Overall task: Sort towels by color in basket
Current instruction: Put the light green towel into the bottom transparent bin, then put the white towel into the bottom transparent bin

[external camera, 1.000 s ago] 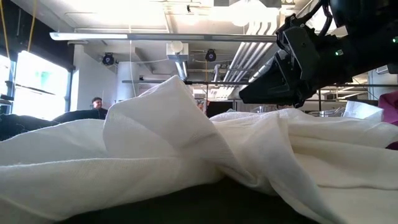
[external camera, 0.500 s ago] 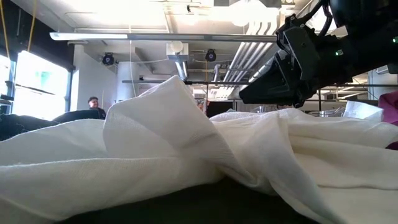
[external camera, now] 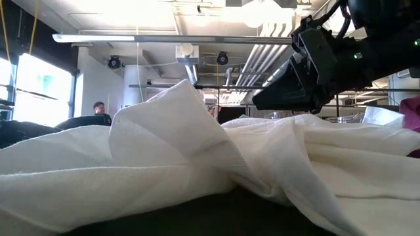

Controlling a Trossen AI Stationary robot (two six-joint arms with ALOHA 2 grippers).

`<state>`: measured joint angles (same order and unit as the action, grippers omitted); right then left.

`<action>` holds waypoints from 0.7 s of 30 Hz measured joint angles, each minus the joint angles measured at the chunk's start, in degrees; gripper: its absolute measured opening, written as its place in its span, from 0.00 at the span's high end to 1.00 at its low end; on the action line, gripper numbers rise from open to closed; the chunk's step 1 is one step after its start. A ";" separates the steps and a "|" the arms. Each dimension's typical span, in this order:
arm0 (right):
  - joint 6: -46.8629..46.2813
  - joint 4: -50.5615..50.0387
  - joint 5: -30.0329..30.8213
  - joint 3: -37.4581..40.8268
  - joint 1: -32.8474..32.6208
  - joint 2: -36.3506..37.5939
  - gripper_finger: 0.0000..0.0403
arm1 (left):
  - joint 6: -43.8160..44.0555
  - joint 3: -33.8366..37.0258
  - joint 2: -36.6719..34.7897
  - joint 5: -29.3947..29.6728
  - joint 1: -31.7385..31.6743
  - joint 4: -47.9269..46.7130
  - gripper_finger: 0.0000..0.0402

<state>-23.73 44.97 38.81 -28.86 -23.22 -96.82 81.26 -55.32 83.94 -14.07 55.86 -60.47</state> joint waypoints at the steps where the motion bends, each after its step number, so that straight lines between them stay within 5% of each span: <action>1: 0.00 -0.13 0.00 0.00 0.00 0.00 0.73 | 0.82 -1.46 -0.83 -0.50 0.00 -1.44 0.80; 4: 0.23 -0.13 0.00 0.00 0.00 0.00 0.73 | 3.91 -6.06 -3.10 1.02 0.04 -7.67 0.80; 8: 0.20 -0.15 0.00 0.00 0.00 0.00 0.73 | 6.90 -11.30 -6.83 10.06 0.02 -12.48 0.80; 11: 0.20 -0.13 0.00 0.00 0.00 0.00 0.73 | 3.98 -12.88 -9.47 23.39 0.02 -10.15 0.79; 15: 0.70 -0.11 -1.37 0.00 0.04 0.00 0.73 | -10.25 -12.88 -10.37 44.08 0.00 -2.46 0.73; 21: 19.90 -3.03 -20.98 -4.47 0.79 -0.02 0.73 | -32.79 -12.88 -7.11 72.25 -1.30 6.07 0.67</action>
<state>-3.83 41.95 17.83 -33.33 -22.44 -96.84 48.47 -68.20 76.84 58.18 54.55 -54.40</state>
